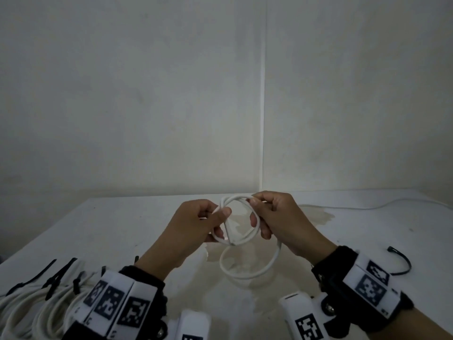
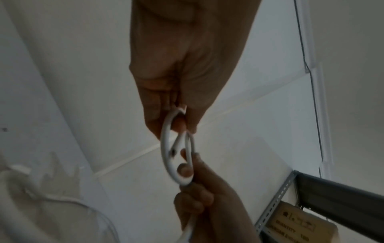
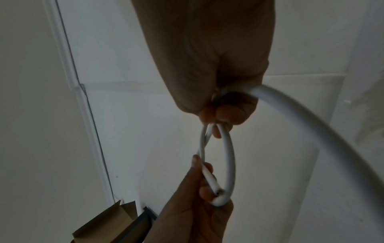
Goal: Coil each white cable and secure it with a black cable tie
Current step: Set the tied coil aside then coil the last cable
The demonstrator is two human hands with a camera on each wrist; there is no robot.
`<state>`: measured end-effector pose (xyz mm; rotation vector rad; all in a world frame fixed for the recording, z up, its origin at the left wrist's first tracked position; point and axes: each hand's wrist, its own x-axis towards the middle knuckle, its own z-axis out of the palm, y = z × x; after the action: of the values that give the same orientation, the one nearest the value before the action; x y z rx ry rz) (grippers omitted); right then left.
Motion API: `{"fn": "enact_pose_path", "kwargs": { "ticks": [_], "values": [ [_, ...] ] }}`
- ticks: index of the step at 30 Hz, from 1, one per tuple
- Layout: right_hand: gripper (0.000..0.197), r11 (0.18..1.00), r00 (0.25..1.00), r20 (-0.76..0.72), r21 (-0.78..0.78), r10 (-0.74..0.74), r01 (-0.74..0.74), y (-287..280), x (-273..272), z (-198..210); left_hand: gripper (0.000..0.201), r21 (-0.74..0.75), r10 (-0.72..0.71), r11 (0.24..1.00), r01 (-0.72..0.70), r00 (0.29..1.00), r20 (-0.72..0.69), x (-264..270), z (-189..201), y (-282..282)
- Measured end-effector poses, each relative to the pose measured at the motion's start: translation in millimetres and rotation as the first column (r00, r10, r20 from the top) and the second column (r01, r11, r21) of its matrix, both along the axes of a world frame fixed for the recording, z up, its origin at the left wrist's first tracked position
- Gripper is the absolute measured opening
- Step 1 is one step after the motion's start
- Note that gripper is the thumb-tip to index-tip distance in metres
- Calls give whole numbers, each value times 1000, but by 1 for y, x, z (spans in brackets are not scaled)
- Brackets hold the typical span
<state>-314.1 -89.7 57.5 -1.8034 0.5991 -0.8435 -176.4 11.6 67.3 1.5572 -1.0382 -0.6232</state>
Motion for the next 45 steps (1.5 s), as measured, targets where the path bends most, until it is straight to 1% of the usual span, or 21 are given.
{"fn": "enact_pose_path", "kwargs": {
  "ticks": [3,7,11,12,13,15,16,17,18,19,21,23,27,30,31,32,34,36,39,42,45],
  "values": [
    [23,995,997,8,65,77,-77,5,-2,6,20,-100,159,985,-143,971,178,1,-7,-6],
    [25,997,997,-27,36,69,-68,11,1,12,19,-245,263,954,-171,868,421,-1,-13,-7],
    [23,992,997,63,113,50,-57,4,2,15,23,-245,327,945,-217,660,676,4,-12,-11],
    [22,989,996,75,132,51,-60,2,1,15,22,-248,327,945,-215,663,673,4,-10,-12],
    [22,988,995,83,141,50,-62,0,1,14,21,-233,300,953,-195,726,619,4,-7,-12],
    [23,990,995,89,129,47,-58,-3,1,12,19,-153,130,985,-84,938,321,-1,-1,-10],
    [23,992,995,86,115,44,-54,-3,1,11,18,-125,34,992,-15,988,149,-5,1,-8],
    [23,994,996,79,99,42,-50,-4,1,11,18,-127,-19,992,26,998,61,-7,2,-7],
    [23,995,997,70,84,40,-46,-4,0,11,19,-131,-29,990,43,994,102,-7,1,-6],
    [23,997,997,62,70,40,-44,-4,-1,12,21,-129,-17,991,44,979,203,-6,-1,-6],
    [24,998,998,52,49,37,-40,-5,-3,13,24,-141,20,989,47,896,443,-3,-4,-6],
    [24,999,999,33,22,33,-34,-6,-6,14,28,-142,24,987,72,815,580,-3,-6,-2],
    [24,999,999,-35,-33,30,-31,-6,-12,15,28,-94,-16,989,119,701,713,0,-12,2],
    [23,998,999,-41,-58,34,-36,-6,-11,16,29,-52,-54,990,133,684,727,5,-8,3],
    [23,998,999,-31,-60,33,-35,-7,-10,16,29,-48,-66,989,139,711,700,5,-7,3],
    [23,998,999,-23,-62,30,-32,-6,-8,15,29,-45,-81,989,141,768,635,5,-6,3],
    [23,997,1000,-8,-74,20,-21,-6,-5,13,36,-27,-152,984,176,908,391,6,-4,3],
    [23,998,1000,10,-69,8,-7,-7,-4,11,46,-21,-230,972,234,964,131,10,-5,2],
    [22,999,1000,28,-39,-4,6,-7,-3,8,42,-79,-250,967,241,958,-138,7,-5,3],
    [22,999,999,42,-37,-5,7,-7,1,8,39,-175,-245,966,193,898,-365,-5,-2,1],
    [23,999,1000,27,-43,16,-15,-7,5,11,36,-205,-196,971,120,895,-400,-8,0,-2]
  ]
}}
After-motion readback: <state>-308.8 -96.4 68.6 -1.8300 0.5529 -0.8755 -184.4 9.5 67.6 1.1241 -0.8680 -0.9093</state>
